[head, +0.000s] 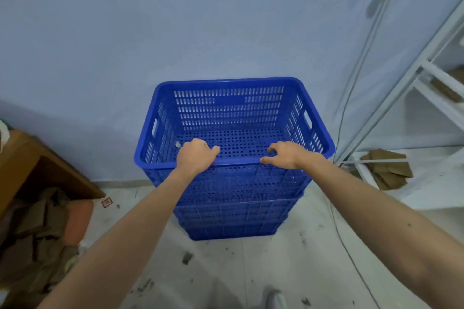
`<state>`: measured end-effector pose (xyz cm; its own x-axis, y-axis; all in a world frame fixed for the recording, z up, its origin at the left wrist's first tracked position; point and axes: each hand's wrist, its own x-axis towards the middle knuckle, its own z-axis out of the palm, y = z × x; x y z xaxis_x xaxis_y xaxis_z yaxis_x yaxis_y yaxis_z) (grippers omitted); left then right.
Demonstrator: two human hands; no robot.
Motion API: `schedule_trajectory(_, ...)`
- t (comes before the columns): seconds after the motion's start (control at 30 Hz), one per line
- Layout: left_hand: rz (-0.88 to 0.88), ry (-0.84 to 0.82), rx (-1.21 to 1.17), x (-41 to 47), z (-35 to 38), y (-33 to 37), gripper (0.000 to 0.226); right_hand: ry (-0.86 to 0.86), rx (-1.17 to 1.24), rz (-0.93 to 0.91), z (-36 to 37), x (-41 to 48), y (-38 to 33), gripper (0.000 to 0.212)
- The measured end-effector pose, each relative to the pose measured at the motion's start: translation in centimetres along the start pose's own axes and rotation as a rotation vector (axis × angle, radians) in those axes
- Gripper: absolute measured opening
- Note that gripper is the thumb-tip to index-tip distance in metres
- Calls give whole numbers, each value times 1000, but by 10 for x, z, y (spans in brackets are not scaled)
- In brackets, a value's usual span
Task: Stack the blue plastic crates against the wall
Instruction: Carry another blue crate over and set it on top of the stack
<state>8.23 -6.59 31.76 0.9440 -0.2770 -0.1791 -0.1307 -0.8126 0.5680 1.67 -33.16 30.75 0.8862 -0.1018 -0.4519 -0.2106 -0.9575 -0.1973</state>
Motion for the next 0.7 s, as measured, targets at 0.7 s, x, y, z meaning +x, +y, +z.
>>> schedule_trajectory(0.7, 181, -44, 939, 6, 21, -47, 30, 240, -297, -199, 27, 13, 60, 42)
